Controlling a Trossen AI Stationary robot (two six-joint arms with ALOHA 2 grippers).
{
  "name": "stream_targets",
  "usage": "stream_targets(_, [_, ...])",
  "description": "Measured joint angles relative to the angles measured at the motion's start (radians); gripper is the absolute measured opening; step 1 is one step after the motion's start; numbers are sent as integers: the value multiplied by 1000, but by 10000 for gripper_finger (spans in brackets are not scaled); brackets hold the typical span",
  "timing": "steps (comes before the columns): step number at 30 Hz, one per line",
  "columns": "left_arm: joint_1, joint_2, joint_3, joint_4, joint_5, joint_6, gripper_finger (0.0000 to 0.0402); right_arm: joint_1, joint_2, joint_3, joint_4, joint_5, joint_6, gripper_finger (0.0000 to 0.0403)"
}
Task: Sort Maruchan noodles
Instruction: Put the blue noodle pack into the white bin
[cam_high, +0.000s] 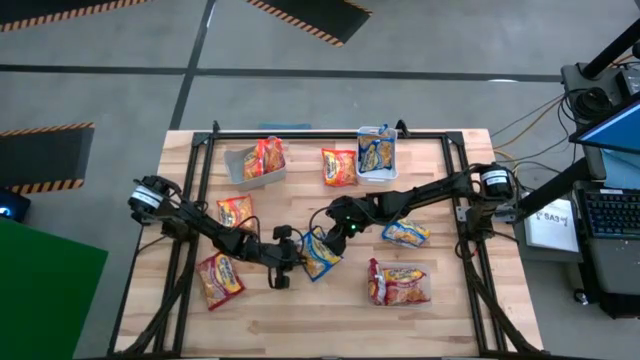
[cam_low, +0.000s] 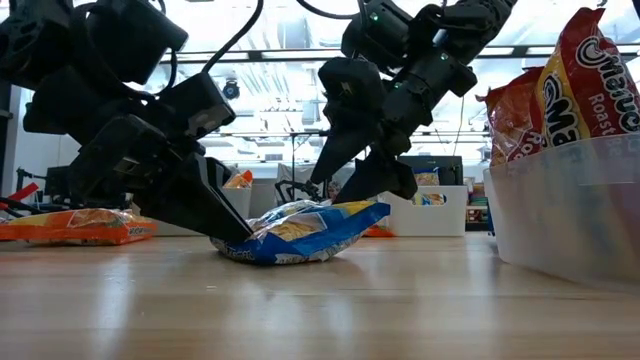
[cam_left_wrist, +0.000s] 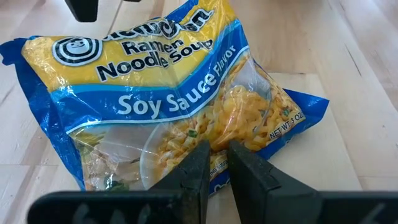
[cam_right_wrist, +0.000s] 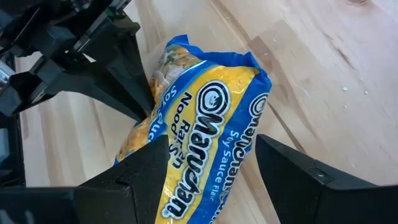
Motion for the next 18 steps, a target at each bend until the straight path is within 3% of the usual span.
stream_targets(5, [0, 0, 0, 1, -1, 0, 40, 0, 49, 0, 41, -6, -2, 228])
stream_targets(18, [0, 1, -1, 6, -8, 0, 40, 5, 126, 1, 239, -159, 9, 225])
